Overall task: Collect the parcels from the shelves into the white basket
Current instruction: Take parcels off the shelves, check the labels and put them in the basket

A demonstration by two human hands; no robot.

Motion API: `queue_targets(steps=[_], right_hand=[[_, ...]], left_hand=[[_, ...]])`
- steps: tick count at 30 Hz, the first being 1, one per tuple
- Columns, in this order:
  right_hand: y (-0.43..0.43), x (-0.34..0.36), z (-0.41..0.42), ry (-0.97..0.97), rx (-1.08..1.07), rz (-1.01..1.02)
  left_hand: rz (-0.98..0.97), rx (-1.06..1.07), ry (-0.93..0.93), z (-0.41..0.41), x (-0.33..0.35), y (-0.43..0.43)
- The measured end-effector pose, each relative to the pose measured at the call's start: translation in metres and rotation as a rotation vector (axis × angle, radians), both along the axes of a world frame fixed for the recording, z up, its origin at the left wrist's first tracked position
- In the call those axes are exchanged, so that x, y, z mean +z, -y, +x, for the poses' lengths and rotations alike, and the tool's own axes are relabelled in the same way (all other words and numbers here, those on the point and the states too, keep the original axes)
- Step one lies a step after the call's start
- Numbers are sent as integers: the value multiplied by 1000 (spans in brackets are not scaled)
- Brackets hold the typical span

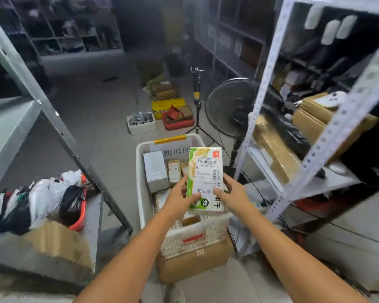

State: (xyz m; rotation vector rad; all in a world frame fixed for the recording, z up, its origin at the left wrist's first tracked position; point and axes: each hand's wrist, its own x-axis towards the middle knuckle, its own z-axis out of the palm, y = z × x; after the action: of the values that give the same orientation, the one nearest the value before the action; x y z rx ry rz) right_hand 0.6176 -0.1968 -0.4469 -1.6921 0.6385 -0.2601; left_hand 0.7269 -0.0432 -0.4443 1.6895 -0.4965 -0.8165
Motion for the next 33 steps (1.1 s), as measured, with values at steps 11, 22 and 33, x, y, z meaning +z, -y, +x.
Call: queue_targets(steps=[11, 22, 33], right_hand=[[87, -132, 220, -115, 69, 70], [167, -301, 352, -210, 128, 185], [184, -363, 408, -187, 123, 326]], left_hand=[[55, 235, -244, 197, -147, 83], [125, 470, -303, 295, -311, 168], [287, 541, -129, 341, -368, 196]])
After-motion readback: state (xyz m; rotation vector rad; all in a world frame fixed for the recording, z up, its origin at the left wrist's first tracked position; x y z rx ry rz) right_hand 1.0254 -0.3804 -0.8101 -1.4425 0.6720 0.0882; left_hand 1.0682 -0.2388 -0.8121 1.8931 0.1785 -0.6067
